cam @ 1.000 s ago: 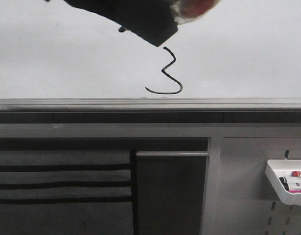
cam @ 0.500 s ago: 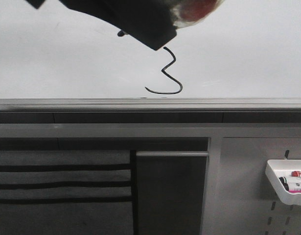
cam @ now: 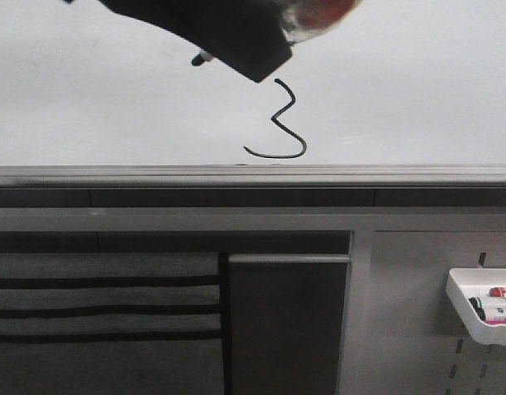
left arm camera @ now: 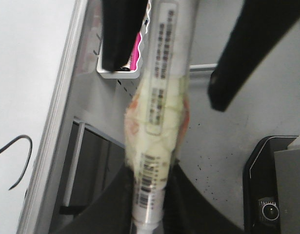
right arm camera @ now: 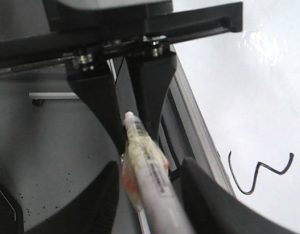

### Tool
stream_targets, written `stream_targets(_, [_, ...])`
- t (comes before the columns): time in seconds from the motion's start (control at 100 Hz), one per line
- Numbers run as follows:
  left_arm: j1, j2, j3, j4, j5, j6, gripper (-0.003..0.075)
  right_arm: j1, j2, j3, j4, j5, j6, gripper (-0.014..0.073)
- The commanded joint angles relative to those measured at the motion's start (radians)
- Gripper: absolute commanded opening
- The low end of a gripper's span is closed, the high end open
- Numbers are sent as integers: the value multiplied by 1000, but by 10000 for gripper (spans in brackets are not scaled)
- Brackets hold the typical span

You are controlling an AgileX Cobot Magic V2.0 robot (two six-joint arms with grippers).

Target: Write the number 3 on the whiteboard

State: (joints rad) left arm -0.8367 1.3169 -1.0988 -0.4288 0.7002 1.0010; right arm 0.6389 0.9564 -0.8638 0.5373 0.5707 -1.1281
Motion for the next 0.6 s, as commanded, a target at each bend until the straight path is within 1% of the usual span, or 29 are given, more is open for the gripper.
stream_targets(0.0, [38,-26,-32,-32,-56,-72,-18,-41,-32,-28,27,-66,23,353])
stream_targets(0.08, [107,-26,-20,-32,-56,-126,-18,-93,-69,-28,27,-66,54,351])
stream_targets(0.14, [183,-26,-3,-32,-58,-171,-18,-123,-93,-28,27,-66,76,351])
stream_targets(0.21, [290,-25,38,-33,-101,-237,-18,-154,-120,-28,27,-55,92,351])
stream_targets(0.24, [318,-25,54,-38,-123,-263,-18,-166,-130,-28,27,-48,94,351])
stream_targets(0.29, [385,-25,96,-63,-201,-297,-18,-179,-137,-28,27,-30,98,351])
stream_targets(0.3, [413,-25,115,-78,-225,-302,-18,-181,-140,-28,27,-25,98,351])
stream_targets(0.31, [413,-25,115,-86,-225,-302,-18,-181,-140,-28,27,-22,100,351])
stream_targets(0.32, [430,-25,129,-107,-262,-302,-18,-183,-140,-28,27,-19,101,351])
stream_targets(0.33, [439,-25,136,-117,-262,-302,-18,-183,-140,-28,27,-12,101,351])
stream_targets(0.37, [494,-25,183,-183,-360,-302,-18,-186,-140,-28,29,5,101,351])
stream_targets(0.41, [522,-25,213,-240,-432,-302,-18,-186,-140,-28,29,19,101,351])
stream_targets(0.43, [535,-25,229,-282,-474,-302,-18,-186,-140,-28,29,23,101,351])
stream_targets(0.5, [552,-25,265,-356,-598,-302,-18,-186,-140,-28,29,43,101,351])
stream_targets(0.55, [554,-25,283,-374,-655,-302,-18,-186,-138,-28,29,45,102,351])
stream_targets(0.59, [554,-25,285,-374,-668,-302,-18,-186,-138,-28,29,45,102,351])
